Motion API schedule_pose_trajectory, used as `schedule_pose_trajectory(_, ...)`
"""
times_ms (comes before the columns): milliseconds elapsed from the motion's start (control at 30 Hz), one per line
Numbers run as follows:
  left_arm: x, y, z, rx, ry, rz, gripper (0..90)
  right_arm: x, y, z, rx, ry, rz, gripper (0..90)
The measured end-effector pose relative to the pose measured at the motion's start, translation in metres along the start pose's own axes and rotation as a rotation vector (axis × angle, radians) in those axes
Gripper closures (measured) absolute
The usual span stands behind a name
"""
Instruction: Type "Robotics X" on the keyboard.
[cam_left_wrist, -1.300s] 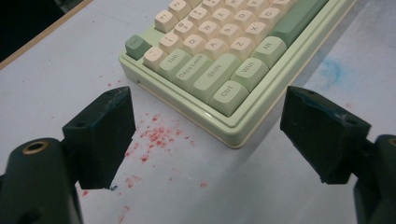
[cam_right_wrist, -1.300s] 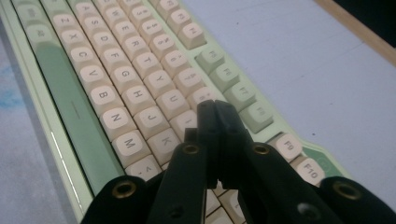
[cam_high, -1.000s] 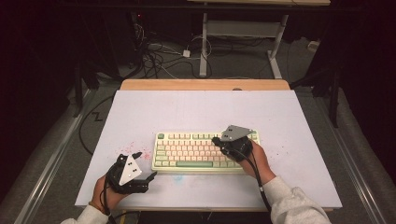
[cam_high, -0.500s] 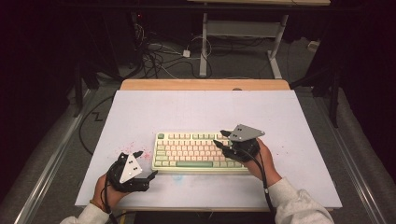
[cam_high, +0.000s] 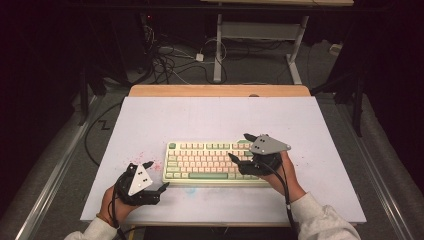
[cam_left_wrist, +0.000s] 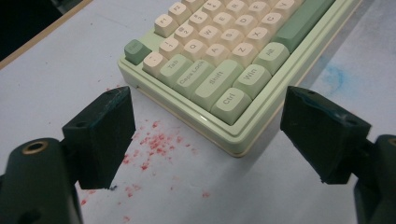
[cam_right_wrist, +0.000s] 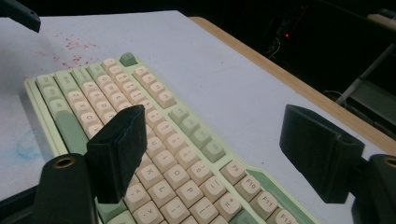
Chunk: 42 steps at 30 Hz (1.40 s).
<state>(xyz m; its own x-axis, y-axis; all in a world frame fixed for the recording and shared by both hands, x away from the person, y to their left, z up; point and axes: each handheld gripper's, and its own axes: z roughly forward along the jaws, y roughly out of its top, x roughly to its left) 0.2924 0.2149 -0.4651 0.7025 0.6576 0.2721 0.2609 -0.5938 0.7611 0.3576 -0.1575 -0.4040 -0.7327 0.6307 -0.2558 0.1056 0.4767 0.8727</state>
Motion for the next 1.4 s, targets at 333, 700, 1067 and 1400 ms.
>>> schedule_pose_trajectory(333,0.001,0.001,-0.002,-0.009,0.011,-0.004,17.1,-0.002,0.0,-0.016,-0.032,-0.013,-0.012,19.3)
schedule_pose_trajectory(700,0.001,0.001,-0.003,-0.011,0.012,-0.007,17.1,0.0,-0.009,-0.033,-0.07,-0.037,-0.066,20.4)
schedule_pose_trajectory(1067,0.001,0.003,-0.006,-0.022,0.019,-0.014,17.2,-0.004,-0.022,-0.049,-0.072,-0.051,-0.049,20.1)
schedule_pose_trajectory(1400,0.0,0.007,-0.007,-0.034,0.017,-0.017,17.5,-0.006,-0.033,-0.061,-0.075,-0.066,-0.047,20.0)
